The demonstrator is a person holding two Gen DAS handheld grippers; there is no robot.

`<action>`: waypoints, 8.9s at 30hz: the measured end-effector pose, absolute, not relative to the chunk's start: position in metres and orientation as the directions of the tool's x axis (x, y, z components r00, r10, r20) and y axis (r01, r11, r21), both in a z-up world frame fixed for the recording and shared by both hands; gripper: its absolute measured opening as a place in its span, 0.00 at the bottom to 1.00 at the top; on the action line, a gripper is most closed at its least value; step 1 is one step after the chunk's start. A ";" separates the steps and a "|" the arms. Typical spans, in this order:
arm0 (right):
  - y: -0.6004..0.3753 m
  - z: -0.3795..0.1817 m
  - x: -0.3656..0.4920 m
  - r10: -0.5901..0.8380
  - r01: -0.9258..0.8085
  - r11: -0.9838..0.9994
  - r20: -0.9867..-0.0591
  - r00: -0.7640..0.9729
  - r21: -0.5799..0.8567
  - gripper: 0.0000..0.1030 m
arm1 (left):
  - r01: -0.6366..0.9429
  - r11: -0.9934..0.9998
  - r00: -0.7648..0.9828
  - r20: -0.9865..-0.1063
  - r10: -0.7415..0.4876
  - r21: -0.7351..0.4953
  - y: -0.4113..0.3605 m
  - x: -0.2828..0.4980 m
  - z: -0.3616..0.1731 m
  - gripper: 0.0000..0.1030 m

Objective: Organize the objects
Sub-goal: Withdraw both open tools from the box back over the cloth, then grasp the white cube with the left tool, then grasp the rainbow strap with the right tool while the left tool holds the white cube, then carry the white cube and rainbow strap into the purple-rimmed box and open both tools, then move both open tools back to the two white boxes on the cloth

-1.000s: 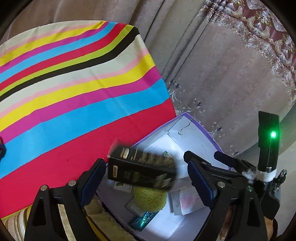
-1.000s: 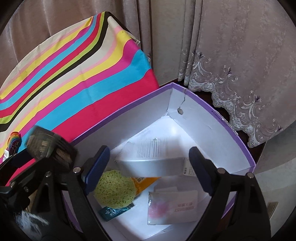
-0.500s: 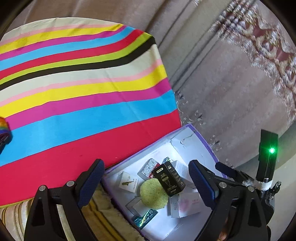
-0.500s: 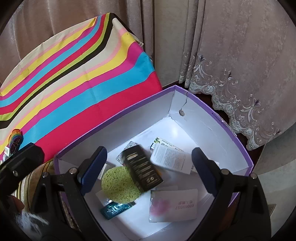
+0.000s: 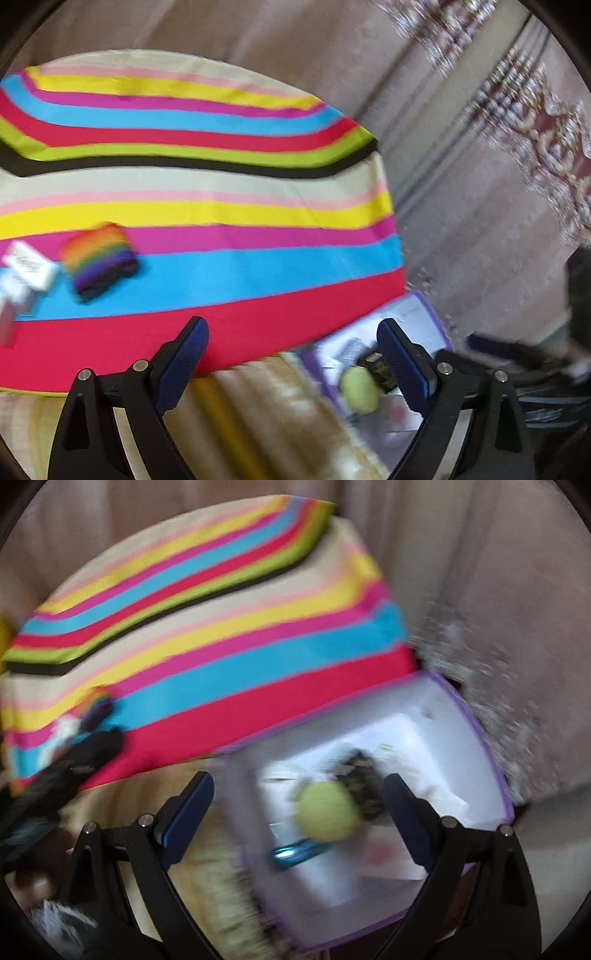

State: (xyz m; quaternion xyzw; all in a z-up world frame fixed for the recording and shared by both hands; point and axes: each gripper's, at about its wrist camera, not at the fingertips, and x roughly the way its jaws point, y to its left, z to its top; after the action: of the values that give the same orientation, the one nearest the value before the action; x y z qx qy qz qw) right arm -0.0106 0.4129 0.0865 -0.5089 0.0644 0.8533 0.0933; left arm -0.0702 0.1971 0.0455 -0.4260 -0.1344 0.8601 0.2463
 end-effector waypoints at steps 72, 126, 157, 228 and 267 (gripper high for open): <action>0.205 0.064 -0.115 -0.188 0.224 -0.971 -0.831 -0.524 0.078 0.92 | 0.146 -0.926 -0.586 -0.785 0.203 -0.349 -0.042 -0.071 0.003 0.91; 0.175 -0.032 -0.183 -0.138 0.339 -0.941 -0.907 -0.397 -0.005 0.94 | 0.025 -0.977 -0.499 -0.850 0.170 -0.211 -0.009 -0.107 -0.026 0.41; 0.232 0.001 -0.116 -0.160 0.234 -0.970 -0.880 -0.448 0.057 0.86 | -0.073 -0.981 -0.536 -0.822 0.192 -0.182 0.043 -0.077 0.016 0.41; 0.437 0.013 -0.033 -0.025 -0.101 -0.991 -0.860 -0.510 0.089 0.65 | -0.514 -0.833 -0.394 -0.805 0.443 -0.206 0.251 -0.081 0.031 0.41; 0.532 0.034 -0.022 0.173 -0.342 -0.939 -0.798 -0.577 0.044 0.88 | -0.617 -0.764 -0.410 -0.752 0.515 -0.187 0.330 -0.068 0.045 0.71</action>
State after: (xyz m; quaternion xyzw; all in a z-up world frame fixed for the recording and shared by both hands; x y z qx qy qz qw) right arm -0.0223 0.5315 0.0341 -0.4359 0.0969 0.8828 0.1459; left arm -0.0685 0.3300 0.0453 -0.4249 0.0601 0.8376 0.3381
